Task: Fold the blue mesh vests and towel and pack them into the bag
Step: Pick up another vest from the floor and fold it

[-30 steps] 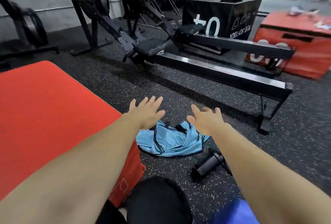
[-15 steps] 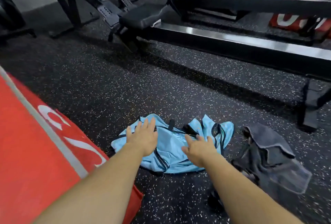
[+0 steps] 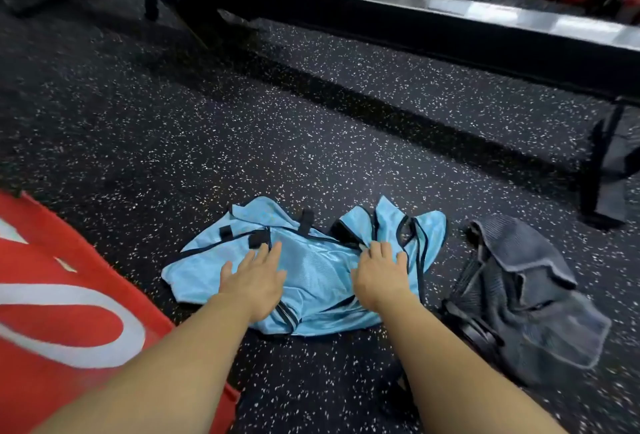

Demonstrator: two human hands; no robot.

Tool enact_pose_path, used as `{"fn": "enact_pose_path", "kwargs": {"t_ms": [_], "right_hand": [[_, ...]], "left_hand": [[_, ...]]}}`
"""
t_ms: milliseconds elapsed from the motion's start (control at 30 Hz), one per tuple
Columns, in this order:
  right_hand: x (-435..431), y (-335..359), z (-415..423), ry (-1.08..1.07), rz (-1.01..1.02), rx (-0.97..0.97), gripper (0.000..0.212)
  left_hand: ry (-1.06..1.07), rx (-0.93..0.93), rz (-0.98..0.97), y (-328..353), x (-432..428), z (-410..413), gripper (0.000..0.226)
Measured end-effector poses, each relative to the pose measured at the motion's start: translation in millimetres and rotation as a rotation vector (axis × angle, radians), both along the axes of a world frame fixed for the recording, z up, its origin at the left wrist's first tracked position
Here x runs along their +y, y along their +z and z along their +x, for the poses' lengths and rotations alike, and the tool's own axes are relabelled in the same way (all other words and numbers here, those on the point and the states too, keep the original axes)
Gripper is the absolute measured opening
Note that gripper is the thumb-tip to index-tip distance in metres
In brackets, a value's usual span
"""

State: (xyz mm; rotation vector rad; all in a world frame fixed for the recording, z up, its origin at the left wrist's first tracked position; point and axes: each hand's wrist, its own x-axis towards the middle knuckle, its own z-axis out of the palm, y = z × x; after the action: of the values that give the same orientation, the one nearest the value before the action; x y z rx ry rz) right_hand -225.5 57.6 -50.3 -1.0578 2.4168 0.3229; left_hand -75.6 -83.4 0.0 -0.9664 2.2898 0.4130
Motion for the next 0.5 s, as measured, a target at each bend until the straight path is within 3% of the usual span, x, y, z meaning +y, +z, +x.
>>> {"fn": "enact_pose_path", "kwargs": {"t_ms": [233, 500], "right_hand": [[3.6, 45.4, 19.5, 0.070, -0.179, 0.018, 0.051], [19.0, 162.1, 47.4, 0.229, -0.351, 0.135, 0.055]], "left_hand": [[0.055, 0.067, 0.012, 45.7, 8.2, 10.8, 0.059], [0.095, 0.169, 0.001, 146.9, 34.1, 49.0, 0.061]]}}
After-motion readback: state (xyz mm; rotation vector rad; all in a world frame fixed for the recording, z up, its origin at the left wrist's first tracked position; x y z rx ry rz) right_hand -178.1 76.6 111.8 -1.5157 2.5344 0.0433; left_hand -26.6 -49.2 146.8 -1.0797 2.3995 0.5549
